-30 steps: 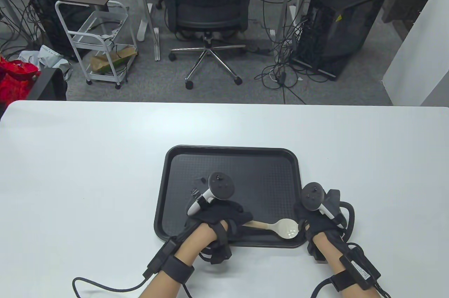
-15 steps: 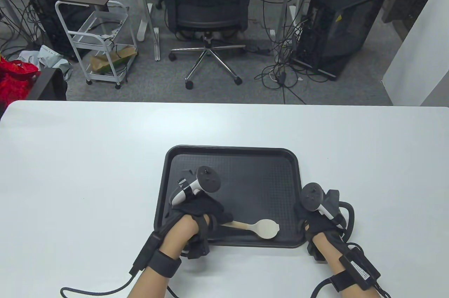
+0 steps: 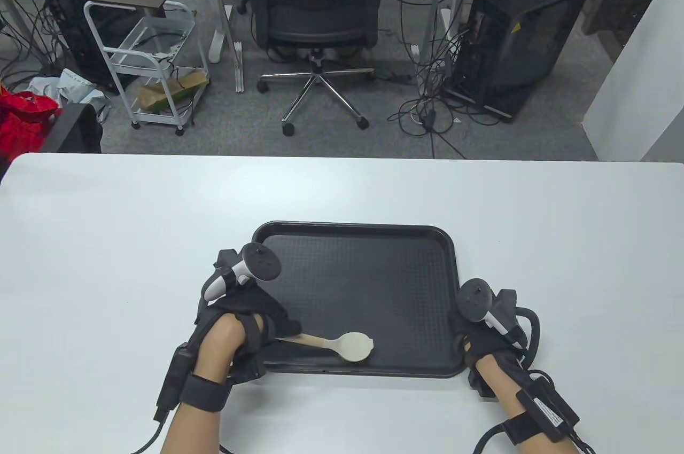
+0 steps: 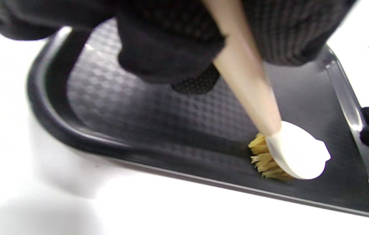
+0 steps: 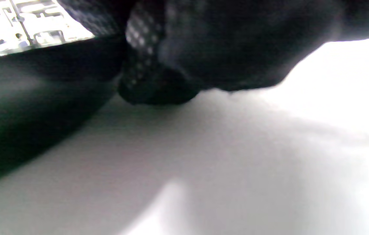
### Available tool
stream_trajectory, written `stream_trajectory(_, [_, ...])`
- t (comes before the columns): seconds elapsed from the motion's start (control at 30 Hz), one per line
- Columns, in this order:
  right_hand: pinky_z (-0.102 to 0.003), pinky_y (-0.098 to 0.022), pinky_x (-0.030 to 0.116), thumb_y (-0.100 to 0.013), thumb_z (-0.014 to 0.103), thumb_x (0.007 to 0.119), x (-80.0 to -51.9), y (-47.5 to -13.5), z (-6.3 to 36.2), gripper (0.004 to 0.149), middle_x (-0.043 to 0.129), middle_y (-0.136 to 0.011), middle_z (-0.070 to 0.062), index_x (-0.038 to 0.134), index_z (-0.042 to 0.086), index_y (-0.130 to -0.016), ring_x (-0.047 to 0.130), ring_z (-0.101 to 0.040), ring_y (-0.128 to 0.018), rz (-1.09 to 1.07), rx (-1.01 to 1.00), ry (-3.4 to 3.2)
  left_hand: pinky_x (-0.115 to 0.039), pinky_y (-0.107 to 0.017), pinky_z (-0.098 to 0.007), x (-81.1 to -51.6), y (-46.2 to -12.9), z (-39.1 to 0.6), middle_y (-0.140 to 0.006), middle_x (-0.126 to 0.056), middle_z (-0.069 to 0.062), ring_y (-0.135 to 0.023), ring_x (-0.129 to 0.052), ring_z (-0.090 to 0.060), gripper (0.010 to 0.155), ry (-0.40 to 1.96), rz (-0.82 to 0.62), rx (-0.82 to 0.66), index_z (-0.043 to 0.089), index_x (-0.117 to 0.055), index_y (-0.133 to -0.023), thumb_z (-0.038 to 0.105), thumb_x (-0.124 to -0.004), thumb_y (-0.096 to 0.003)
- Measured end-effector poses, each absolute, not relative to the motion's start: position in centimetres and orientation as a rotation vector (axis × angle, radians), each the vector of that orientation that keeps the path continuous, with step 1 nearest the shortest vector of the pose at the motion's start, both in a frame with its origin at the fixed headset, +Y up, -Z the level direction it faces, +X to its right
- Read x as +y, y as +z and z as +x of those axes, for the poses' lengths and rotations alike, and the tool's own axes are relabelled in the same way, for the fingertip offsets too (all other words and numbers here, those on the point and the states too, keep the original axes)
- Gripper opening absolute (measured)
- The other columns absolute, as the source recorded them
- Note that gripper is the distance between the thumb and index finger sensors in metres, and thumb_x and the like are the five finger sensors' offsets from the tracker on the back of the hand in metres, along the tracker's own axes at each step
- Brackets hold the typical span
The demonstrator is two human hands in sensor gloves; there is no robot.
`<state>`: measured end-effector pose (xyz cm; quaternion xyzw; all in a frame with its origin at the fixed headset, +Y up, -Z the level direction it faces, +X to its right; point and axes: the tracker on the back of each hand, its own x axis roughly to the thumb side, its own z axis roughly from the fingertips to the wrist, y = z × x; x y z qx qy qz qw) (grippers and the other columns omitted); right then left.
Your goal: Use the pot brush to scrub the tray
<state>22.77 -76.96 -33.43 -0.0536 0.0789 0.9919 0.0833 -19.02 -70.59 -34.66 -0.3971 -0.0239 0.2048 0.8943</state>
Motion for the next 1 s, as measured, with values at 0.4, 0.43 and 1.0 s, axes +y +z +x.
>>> stream_trajectory(0.4, [-0.044,-0.017,0.084,-0.047,0.037,0.077,-77.0,-33.4,22.7,0.058,0.101,-0.032,-0.004,0.063,0.005,-0.094,0.097,-0.023,-0.009,-0.16,0.237,2.961,-0.084,-0.036,-0.053,-70.2,-33.7,-27.2,-0.034,-0.107,-0.005,-0.008,-0.094,-0.027,0.058,0.521,-0.79,0.151,0.007,-0.099,-0.065,0.052,-0.094,-0.0286])
stream_trajectory(0.43, [-0.044,-0.017,0.084,-0.047,0.037,0.077,-77.0,-33.4,22.8,0.058,0.101,-0.032,-0.004,0.063,0.005,-0.094,0.097,-0.023,-0.008,-0.16,0.237,2.961,-0.084,-0.036,-0.054,-70.2,-33.6,-27.9,-0.034,-0.107,-0.005,-0.008,-0.095,-0.028,0.058,0.523,-0.783,0.169,0.007,-0.1,-0.064,0.052,-0.095,-0.0281])
stream_trajectory(1.0, [-0.044,-0.016,0.084,-0.047,0.036,0.078,-76.8,-33.6,22.0,0.058,0.101,-0.031,-0.005,0.064,0.004,-0.093,0.097,-0.024,-0.006,-0.172,0.219,3.029,-0.082,-0.04,-0.051,-69.8,-31.4,-36.7,-0.039,-0.104,-0.003,-0.013,-0.094,-0.025,0.057,0.857,-0.588,0.238,0.008,-0.094,-0.068,0.053,-0.09,-0.0331])
